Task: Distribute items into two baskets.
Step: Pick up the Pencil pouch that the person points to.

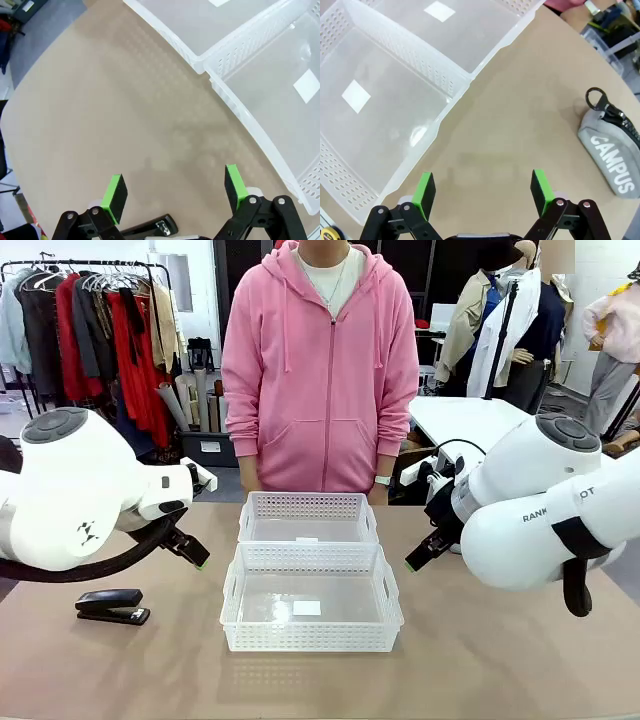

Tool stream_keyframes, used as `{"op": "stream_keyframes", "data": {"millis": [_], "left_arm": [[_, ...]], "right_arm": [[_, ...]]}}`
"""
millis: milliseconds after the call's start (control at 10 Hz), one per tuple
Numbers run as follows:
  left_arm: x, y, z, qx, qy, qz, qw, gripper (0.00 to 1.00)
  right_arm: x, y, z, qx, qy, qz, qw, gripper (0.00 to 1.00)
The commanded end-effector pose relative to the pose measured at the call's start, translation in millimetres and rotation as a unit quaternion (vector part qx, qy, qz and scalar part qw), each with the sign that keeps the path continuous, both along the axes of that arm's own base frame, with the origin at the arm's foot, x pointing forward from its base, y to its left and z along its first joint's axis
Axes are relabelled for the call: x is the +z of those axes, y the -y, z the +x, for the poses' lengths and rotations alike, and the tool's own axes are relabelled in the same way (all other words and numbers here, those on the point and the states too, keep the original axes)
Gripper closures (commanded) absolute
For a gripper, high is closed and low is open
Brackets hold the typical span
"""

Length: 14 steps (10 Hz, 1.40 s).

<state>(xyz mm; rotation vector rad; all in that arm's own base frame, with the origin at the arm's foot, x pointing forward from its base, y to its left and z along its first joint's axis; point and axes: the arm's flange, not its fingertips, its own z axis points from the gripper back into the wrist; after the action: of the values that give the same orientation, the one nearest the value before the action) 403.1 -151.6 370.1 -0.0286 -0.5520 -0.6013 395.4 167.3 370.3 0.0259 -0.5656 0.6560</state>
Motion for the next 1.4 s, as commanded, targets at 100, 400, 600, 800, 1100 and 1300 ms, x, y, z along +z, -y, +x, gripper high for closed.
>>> {"op": "stream_keyframes", "data": {"millis": [100, 400, 600, 800, 1100, 1300], "left_arm": [[0.1, 0.0, 0.0, 0.000, 0.000, 0.000, 1.000, 0.00], [0.1, 0.0, 0.0, 0.000, 0.000, 0.000, 1.000, 0.00], [0.1, 0.0, 0.0, 0.000, 0.000, 0.000, 1.000, 0.00], [0.1, 0.0, 0.0, 0.000, 0.000, 0.000, 1.000, 0.00], [0.1, 0.0, 0.0, 0.000, 0.000, 0.000, 1.000, 0.00], [0.1, 0.0, 0.0, 0.000, 0.000, 0.000, 1.000, 0.00]], "right_arm": [[0.0, 0.0, 0.0, 0.000, 0.000, 0.000, 1.000, 0.00], [0.0, 0.0, 0.0, 0.000, 0.000, 0.000, 1.000, 0.00], [0.0, 0.0, 0.0, 0.000, 0.000, 0.000, 1.000, 0.00], [0.0, 0.0, 0.0, 0.000, 0.000, 0.000, 1.000, 0.00], [0.0, 0.0, 0.0, 0.000, 0.000, 0.000, 1.000, 0.00], [0.0, 0.0, 0.0, 0.000, 0.000, 0.000, 1.000, 0.00]]}}
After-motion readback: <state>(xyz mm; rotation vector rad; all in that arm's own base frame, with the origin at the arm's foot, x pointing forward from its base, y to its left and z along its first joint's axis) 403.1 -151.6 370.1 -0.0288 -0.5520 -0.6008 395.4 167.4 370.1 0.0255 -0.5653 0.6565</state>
